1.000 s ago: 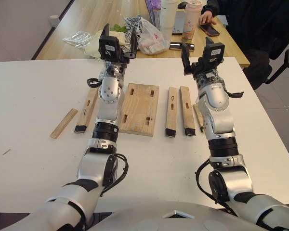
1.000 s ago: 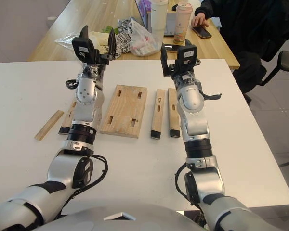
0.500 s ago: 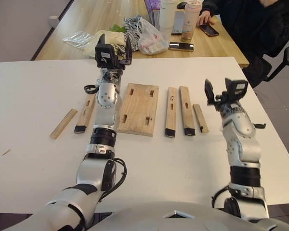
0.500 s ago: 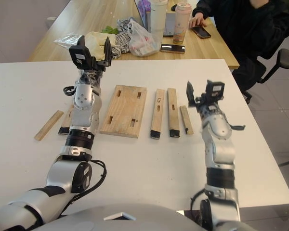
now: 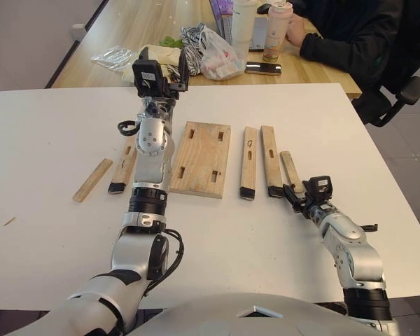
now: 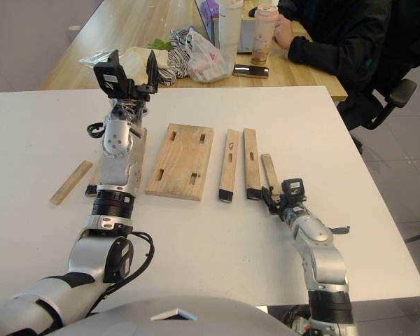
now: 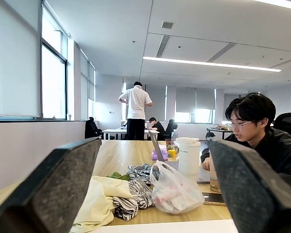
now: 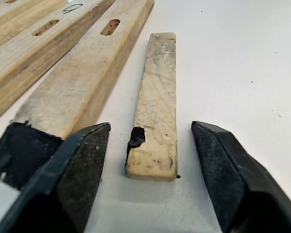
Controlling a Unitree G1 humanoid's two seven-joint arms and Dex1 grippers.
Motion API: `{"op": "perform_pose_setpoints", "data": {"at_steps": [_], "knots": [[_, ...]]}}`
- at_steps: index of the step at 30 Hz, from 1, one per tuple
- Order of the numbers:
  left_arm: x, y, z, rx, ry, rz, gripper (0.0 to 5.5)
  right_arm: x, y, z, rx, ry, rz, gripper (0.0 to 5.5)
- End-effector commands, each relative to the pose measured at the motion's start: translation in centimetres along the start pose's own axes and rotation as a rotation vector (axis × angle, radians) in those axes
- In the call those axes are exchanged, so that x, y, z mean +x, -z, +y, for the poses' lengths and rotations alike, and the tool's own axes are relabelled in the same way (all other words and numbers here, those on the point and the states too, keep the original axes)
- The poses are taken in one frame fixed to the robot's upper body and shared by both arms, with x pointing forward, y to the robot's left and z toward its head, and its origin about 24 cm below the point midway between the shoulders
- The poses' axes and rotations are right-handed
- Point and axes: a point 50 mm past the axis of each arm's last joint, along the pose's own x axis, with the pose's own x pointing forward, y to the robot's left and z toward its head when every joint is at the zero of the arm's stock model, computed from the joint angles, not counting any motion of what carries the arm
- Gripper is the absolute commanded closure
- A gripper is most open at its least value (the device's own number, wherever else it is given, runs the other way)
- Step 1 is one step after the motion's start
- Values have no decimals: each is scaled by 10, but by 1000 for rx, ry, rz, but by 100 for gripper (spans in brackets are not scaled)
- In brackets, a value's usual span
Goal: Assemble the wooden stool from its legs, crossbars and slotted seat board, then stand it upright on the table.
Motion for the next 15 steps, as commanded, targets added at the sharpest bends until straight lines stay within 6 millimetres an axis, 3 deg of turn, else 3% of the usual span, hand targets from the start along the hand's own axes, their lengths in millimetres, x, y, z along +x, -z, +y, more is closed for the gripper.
{"op": "perform_pose_setpoints", "data": {"at_steps": [1,7,9,11,13,15], "knots": [[-2,2,2,7,1,22,148,-2,8,-1,-20,13,59,310],[-2,7,2,24,0,60,148,-2,8,-2,-21,14,68,407],[-2,22,0,37,16,177,148,-2,8,0,-26,5,70,420],[-10,39,-14,-174,143,343,148,-2,-4,-6,-101,63,4,420],[-20,40,-28,-561,245,438,148,7,-42,-4,-303,87,-199,421],[-26,31,-38,-827,340,478,148,17,-78,15,-339,14,-390,421]]}}
